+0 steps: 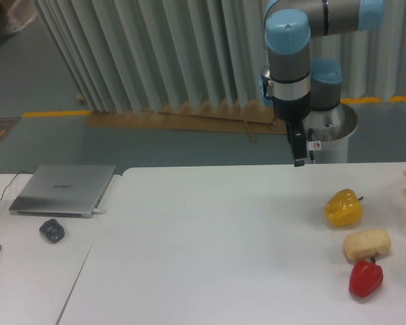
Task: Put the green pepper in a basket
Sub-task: 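Move the open gripper sideways toward the orange item at the table edge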
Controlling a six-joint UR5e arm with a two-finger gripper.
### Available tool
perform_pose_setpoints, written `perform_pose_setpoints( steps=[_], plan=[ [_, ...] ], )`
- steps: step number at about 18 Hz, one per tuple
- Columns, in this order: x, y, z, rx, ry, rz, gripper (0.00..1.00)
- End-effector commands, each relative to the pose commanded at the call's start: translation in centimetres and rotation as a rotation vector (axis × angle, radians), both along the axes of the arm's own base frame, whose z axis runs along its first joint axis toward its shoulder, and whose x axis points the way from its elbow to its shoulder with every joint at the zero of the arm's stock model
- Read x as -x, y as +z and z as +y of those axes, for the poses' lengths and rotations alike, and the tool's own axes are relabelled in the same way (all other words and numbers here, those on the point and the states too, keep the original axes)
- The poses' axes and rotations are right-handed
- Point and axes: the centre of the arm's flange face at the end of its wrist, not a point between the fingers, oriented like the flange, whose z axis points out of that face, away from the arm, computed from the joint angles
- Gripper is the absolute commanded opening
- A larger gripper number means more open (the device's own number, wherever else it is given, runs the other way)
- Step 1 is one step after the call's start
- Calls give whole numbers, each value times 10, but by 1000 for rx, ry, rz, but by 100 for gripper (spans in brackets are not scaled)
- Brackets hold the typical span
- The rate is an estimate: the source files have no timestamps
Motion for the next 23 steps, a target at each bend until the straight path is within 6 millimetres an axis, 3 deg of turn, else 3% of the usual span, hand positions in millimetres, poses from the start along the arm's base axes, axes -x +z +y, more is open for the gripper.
perform_pose_setpoints(
  steps=[12, 19, 23],
  plan=[
    [1, 3, 0, -13, 2, 9, 100],
    [12, 3, -3, -18, 53, 13, 100],
    [33, 11, -10, -64, 87, 55, 100]
  ],
)
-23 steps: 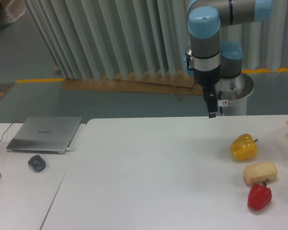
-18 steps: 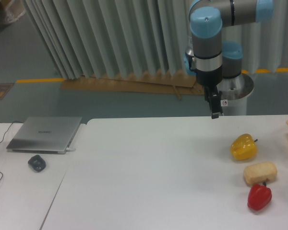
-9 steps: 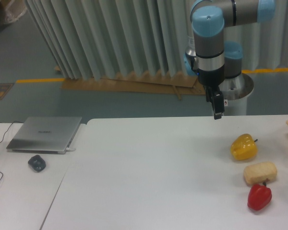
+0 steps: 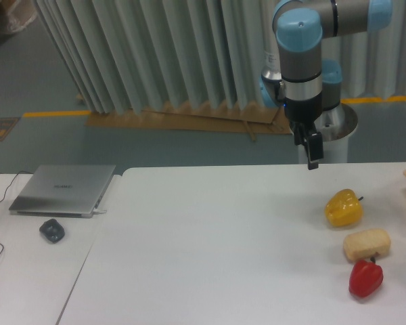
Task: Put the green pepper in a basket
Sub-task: 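Move the open gripper sideways toward the orange item at the table edge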
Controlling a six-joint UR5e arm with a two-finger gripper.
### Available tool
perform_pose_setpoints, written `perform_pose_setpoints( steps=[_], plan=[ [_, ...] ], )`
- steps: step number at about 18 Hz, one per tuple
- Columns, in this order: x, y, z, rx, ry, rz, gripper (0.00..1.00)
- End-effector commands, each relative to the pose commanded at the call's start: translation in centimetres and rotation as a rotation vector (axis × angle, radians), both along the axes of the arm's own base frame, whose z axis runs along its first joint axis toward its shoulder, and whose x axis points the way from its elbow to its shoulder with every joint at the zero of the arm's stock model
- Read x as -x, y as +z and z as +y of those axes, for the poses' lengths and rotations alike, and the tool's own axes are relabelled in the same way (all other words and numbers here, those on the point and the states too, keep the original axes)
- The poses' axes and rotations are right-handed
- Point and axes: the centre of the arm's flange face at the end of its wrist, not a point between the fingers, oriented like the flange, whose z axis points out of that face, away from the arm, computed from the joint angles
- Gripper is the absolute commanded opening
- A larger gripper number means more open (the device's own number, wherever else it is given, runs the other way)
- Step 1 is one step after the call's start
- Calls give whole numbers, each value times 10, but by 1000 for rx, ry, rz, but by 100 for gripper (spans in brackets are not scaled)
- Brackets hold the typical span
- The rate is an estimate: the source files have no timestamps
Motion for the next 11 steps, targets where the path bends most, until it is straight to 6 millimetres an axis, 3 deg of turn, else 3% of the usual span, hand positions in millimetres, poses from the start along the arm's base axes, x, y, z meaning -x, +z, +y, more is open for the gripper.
perform_pose_setpoints(
  steps=[11],
  plan=[
    [14, 0, -1, -30, 243, 41, 100]
  ],
)
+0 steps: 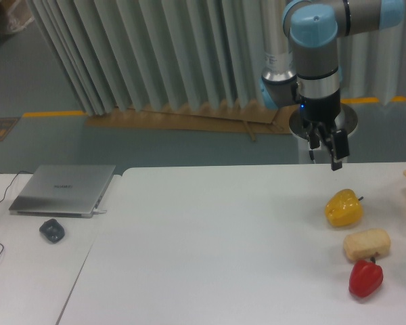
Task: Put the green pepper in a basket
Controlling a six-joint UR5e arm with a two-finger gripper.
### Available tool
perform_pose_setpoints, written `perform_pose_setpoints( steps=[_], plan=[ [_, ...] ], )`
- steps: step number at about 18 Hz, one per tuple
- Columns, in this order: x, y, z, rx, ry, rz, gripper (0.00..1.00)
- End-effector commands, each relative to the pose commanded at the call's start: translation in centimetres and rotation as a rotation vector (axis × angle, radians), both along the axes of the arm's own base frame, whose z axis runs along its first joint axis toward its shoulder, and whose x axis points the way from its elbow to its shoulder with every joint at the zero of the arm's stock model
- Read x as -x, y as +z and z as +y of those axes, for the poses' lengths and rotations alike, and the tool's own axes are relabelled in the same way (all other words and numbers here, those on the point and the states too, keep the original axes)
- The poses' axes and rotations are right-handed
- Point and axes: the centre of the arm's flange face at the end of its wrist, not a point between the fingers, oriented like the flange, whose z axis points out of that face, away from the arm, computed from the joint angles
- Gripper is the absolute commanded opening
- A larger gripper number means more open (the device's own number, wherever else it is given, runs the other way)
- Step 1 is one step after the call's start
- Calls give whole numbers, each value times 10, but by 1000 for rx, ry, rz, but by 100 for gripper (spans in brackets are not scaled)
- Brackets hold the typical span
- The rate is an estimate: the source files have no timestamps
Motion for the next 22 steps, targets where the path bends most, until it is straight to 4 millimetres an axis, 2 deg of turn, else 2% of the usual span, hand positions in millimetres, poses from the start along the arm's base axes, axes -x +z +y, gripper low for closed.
perform_pose_setpoints(
  steps=[2, 4, 10, 15, 19, 20, 22],
  plan=[
    [3, -4, 1, -1, 50, -6, 100],
    [14, -8, -3, -1, 70, -10, 100],
    [29, -2, -5, -29, 103, 26, 100],
    [59, -2, -19, -30, 163, 25, 100],
    [88, -27, -12, 64, 196, 55, 100],
    [93, -26, -14, 82, 207, 78, 100],
    [105, -34, -16, 98, 220, 73, 100]
  ],
)
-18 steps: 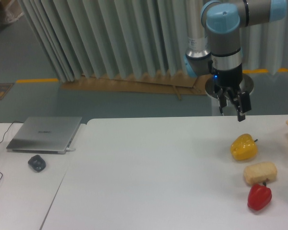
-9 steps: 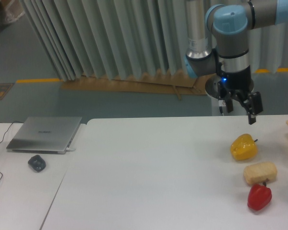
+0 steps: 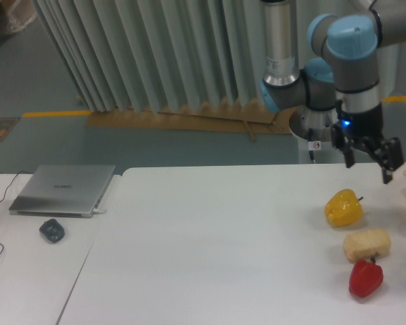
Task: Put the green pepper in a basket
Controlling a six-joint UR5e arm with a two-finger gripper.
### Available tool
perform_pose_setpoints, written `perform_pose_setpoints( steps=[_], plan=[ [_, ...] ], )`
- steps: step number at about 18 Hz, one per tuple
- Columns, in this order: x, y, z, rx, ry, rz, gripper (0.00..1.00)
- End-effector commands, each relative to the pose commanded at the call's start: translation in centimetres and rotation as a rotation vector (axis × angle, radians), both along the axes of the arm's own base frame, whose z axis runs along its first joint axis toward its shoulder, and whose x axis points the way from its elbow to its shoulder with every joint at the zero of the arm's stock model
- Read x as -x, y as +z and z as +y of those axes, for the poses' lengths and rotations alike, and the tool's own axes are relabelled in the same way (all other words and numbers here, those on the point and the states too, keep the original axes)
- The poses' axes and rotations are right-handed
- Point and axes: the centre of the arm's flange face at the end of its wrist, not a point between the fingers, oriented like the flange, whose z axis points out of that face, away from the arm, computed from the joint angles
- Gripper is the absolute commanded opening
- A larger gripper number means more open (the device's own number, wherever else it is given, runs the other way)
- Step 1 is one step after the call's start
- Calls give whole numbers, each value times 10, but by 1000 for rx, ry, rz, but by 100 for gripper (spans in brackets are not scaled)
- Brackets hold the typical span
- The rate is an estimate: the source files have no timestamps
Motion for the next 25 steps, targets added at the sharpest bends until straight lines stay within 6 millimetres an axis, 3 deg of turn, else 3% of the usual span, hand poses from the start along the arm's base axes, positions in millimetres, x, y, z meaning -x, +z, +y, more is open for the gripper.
perform_pose_setpoints(
  steps=[2, 8, 12, 25],
  plan=[
    [19, -5, -9, -4, 30, -2, 100],
    [50, -25, -5, -5, 52, 1, 100],
    [62, -46, 4, -35, 55, -23, 100],
    [111, -108, 1, -90, 93, -92, 100]
  ],
)
